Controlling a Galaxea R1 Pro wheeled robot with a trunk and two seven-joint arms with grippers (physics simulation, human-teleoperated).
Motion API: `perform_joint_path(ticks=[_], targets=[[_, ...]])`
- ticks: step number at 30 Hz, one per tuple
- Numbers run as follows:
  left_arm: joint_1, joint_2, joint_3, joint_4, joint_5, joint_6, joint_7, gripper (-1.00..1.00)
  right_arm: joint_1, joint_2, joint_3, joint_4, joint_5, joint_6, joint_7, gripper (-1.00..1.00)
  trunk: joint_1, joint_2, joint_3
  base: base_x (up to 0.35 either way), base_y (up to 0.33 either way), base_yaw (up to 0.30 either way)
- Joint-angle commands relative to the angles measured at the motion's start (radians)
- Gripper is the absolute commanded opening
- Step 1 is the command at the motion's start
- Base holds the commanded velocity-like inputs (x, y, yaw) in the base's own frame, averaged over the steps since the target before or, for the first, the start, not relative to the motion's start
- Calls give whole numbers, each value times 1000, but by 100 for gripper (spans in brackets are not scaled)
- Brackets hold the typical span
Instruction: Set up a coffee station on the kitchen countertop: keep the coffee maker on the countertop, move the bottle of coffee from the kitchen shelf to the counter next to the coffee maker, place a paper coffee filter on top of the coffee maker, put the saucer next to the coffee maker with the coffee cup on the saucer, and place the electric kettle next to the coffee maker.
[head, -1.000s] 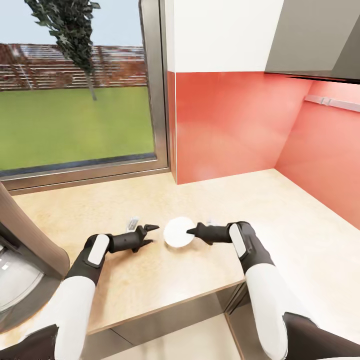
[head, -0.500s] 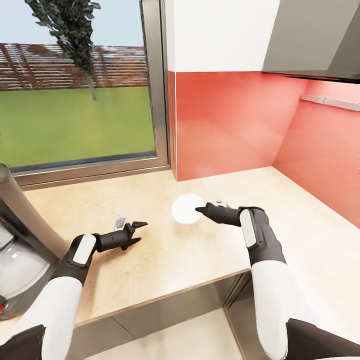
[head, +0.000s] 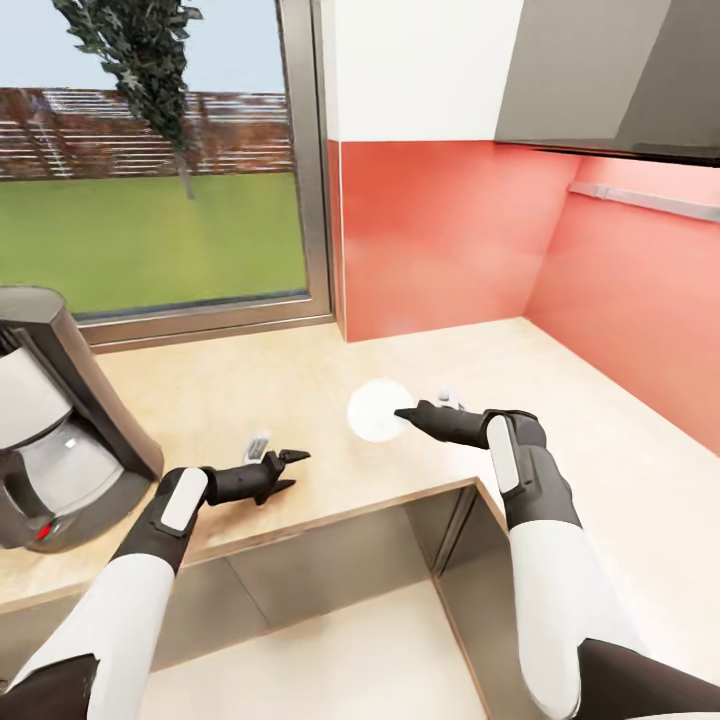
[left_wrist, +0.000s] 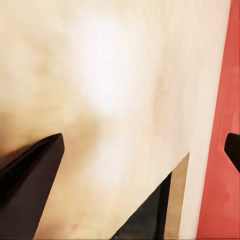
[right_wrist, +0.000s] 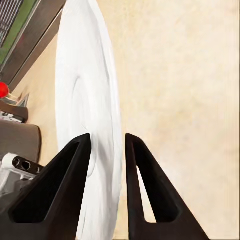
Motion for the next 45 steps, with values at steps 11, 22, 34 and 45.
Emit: perform_joint_path(ticks=[11, 22, 34, 45], targets=[[1, 1, -50, -14, -16, 5, -74, 100, -1, 1, -4, 1, -4, 8, 0, -100, 0, -2, -2, -337, -108, 0], [5, 14, -156, -91, 114, 15, -76, 100, -1, 1, -4, 2, -4, 8, 0, -100, 0, -2, -2, -337, -108, 0], [506, 170, -311, -84, 81, -72, -72, 100, -1, 1, -4, 1, 0, 8, -1, -100, 0, -2, -2, -172, -46, 0], [644, 222, -308, 396, -374, -801, 95, 100, -1, 7, -2, 4, -1, 8, -1, -100, 0, -2, -5, 0, 0, 148]])
